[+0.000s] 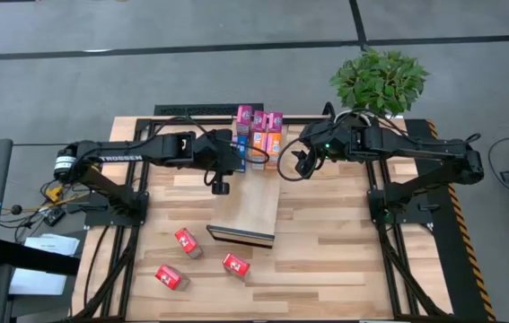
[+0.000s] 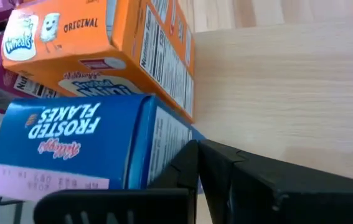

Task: Stack cereal on shelf
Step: Put the blue cereal box on the shelf, then put the top red cereal box into the shelf

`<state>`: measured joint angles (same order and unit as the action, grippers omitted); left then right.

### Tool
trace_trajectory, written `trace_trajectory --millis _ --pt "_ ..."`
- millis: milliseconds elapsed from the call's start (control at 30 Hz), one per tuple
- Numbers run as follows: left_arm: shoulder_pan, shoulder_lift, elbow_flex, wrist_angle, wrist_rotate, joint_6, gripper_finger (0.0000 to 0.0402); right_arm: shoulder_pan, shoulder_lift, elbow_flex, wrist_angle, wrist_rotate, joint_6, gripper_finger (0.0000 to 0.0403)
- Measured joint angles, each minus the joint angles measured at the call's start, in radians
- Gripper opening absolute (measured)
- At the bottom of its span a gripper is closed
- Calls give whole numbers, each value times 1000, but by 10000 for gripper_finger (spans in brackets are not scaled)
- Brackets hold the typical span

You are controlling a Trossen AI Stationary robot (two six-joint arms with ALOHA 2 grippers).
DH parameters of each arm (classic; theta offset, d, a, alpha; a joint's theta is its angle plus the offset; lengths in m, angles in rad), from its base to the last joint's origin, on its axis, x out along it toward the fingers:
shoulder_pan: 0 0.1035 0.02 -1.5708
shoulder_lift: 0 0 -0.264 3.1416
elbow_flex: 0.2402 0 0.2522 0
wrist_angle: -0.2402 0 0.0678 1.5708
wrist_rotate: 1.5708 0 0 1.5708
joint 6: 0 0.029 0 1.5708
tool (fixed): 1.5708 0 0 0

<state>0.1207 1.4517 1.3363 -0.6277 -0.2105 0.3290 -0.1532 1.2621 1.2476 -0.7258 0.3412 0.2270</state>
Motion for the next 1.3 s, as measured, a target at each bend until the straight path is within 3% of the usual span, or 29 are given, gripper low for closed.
trace_trajectory --millis 867,1000,1133,1300 --pt "20 -1 -1 4 -14 -19 0 0 0 0 0 0 1 245" --pt "-34 -26 70 -132 98 -15 0 0 0 0 0 0 1 245" --pt "-102 -75 165 -375 208 -2 1 0 0 0 0 0 1 245" --pt "-172 -145 192 -596 311 -67 37 -1 0 0 4 0 0 245"
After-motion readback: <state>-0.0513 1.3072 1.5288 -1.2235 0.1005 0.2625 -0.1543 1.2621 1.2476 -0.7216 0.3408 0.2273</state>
